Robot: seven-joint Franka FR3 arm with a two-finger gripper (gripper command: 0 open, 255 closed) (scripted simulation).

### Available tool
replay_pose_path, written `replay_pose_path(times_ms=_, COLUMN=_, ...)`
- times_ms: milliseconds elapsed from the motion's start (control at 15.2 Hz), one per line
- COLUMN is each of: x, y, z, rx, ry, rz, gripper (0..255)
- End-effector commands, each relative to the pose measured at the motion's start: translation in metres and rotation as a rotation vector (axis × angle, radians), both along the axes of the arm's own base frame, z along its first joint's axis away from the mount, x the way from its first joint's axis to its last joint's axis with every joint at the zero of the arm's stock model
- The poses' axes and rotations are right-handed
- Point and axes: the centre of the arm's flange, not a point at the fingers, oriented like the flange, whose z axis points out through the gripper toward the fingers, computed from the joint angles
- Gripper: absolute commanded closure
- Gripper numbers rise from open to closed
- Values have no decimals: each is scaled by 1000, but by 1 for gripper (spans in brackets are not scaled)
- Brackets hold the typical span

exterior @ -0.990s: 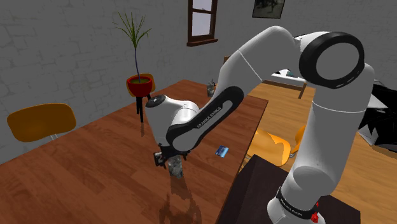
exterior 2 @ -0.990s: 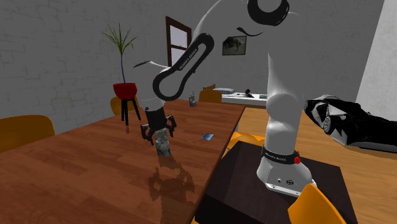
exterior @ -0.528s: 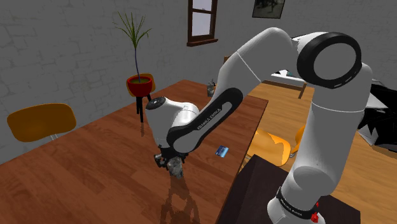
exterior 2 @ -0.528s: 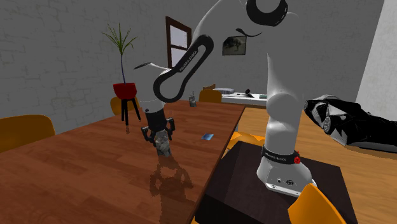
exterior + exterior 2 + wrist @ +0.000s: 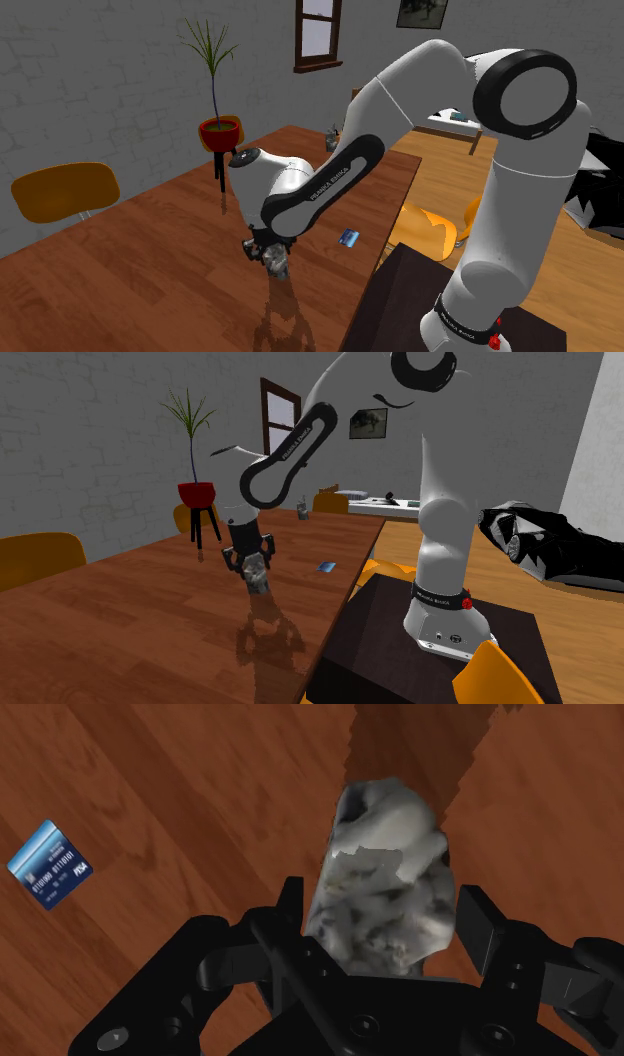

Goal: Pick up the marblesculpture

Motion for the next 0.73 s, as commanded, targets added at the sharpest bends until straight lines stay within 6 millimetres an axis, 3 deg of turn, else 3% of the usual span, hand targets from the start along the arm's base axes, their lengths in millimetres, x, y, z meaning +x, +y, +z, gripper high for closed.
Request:
replay_pose_path(times_ms=0, x=0, y=0, z=10, rx=0, ry=0, rz=0, gripper=255)
replay_pose_path(times_ms=660, x=0, y=0, z=63, rx=0, ry=0, rz=0, gripper=255)
